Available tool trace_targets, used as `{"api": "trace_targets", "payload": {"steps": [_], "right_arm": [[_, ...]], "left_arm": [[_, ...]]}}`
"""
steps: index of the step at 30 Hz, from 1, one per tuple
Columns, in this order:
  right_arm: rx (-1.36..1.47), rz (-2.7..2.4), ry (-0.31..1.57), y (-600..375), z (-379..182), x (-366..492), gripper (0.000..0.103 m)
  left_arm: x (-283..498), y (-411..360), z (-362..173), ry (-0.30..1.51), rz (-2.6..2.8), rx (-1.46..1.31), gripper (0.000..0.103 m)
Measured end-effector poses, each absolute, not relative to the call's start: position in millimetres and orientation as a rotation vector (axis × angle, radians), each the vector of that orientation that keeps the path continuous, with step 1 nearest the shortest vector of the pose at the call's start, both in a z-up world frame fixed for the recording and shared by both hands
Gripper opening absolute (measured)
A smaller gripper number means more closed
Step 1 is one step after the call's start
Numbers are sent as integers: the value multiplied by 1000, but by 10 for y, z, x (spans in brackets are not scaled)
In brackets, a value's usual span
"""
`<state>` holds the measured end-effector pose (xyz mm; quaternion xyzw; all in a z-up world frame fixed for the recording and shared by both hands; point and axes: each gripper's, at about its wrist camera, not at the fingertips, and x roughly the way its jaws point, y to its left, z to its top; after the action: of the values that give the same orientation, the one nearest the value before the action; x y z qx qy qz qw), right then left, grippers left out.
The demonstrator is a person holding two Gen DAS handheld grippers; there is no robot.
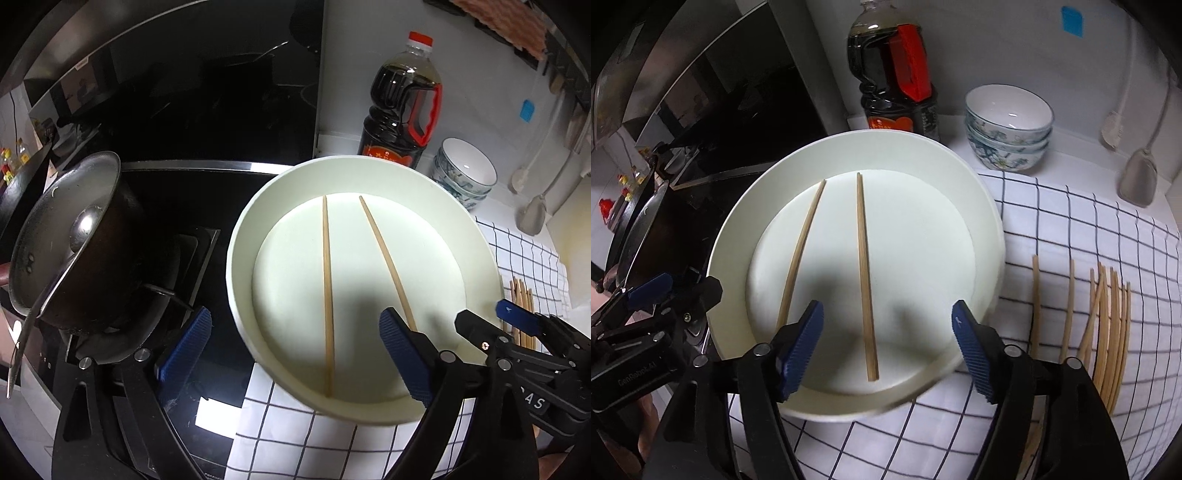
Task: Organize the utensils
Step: 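Move both open tools back over the remaining chopsticks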
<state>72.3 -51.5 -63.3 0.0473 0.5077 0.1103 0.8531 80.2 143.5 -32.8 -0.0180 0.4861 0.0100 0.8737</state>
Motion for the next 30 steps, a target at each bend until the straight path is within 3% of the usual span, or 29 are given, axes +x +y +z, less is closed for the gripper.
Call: {"api": "trace_targets", "payload": {"steps": [16, 30], "right_arm": [[167, 19, 1062, -1032, -600, 68, 71], [190, -53, 1015, -2499, -699, -714, 71]], "left_arm": [[535, 1024, -281, 1000, -138, -3, 95], [-133, -304, -283, 976, -219, 28, 95]]}}
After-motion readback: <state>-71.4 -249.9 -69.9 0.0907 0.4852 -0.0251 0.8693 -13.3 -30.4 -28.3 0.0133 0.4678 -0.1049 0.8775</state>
